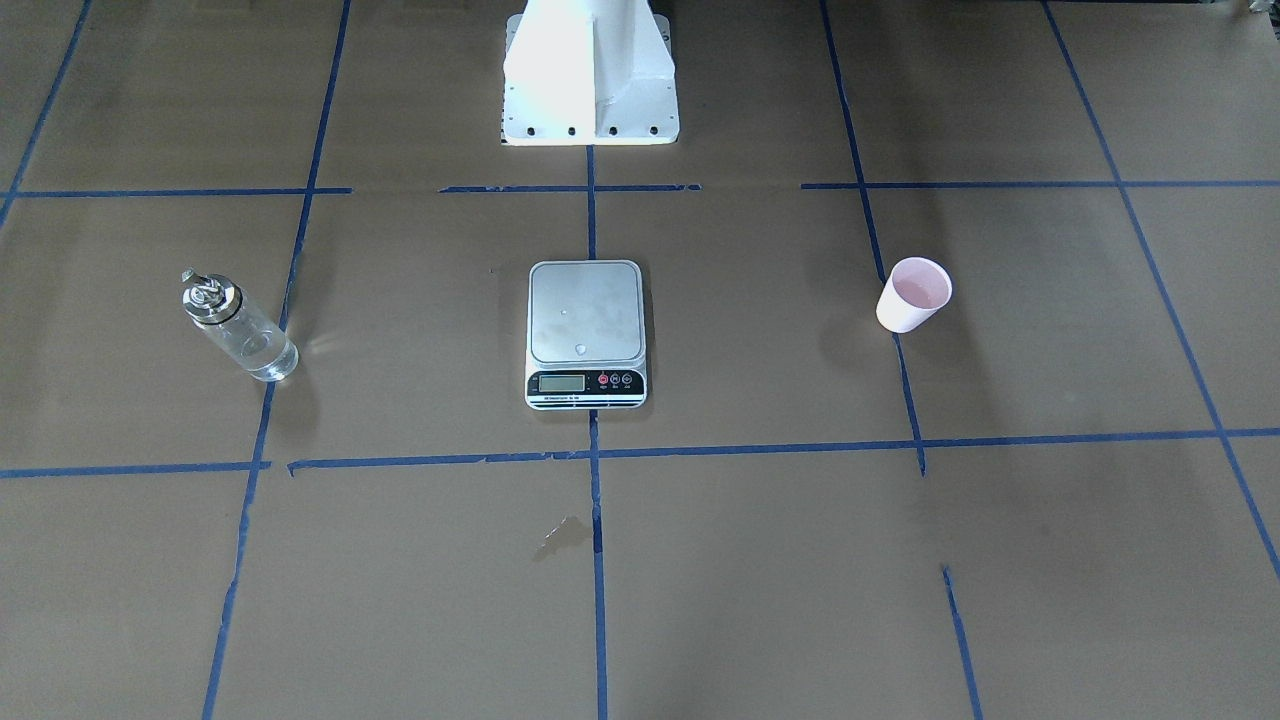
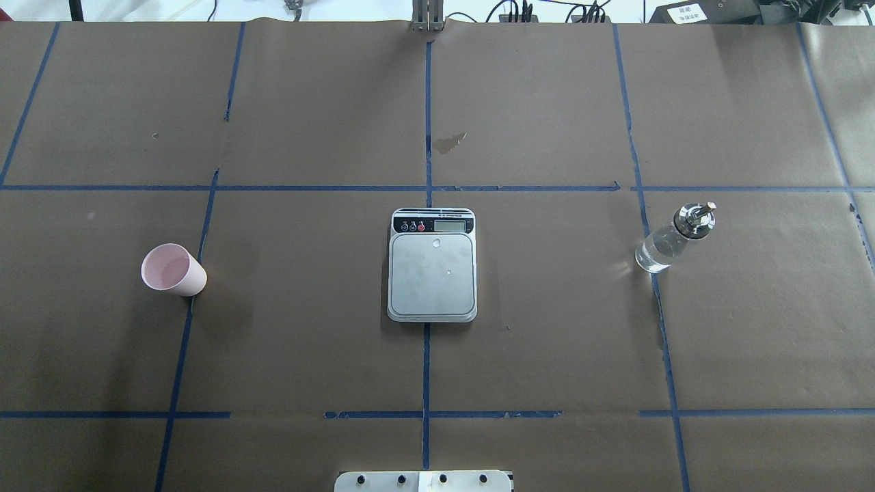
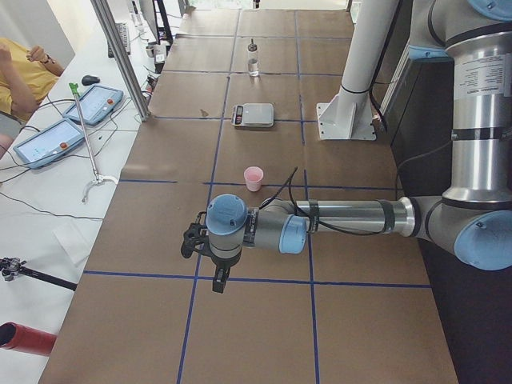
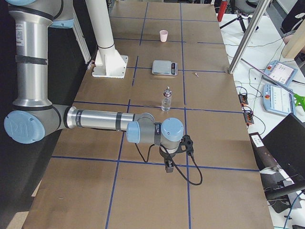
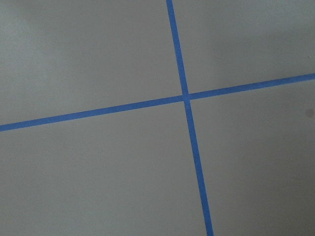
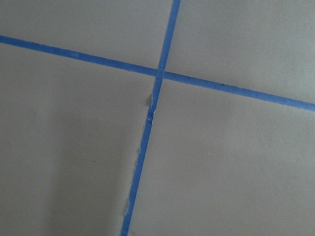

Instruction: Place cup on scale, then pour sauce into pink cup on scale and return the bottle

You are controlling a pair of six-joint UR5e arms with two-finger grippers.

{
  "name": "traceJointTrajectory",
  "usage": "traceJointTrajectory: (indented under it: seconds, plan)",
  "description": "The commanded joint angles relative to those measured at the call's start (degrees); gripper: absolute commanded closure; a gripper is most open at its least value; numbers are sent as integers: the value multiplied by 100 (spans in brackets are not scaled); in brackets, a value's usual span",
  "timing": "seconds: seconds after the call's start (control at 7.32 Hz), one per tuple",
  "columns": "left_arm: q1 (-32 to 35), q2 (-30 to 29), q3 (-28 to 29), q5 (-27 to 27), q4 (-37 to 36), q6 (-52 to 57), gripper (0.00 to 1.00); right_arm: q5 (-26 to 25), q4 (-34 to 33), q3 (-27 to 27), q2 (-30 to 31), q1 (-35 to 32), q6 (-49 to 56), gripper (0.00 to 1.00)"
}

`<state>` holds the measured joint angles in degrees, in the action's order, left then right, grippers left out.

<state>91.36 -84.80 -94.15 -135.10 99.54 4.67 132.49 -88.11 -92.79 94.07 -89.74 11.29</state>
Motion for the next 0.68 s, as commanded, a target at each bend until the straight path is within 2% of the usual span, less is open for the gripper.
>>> traceJointTrajectory:
  seconds: [0.0,0.14,0.41,0.55]
  plan:
    - [-4,25,-181,-16,65,286,0,-58,-13,-28,119,0,5,0]
    - [-65,-10,-287,-16,100,315,0,-40,-22,-19,120,0,5,0]
    - [-171,-107,-253,63,162,315,0,311,4,-2,120,0,-22,0]
    - [-171,-116,-183,-16,249,263,0,286,13,-2,59,9,-65,0]
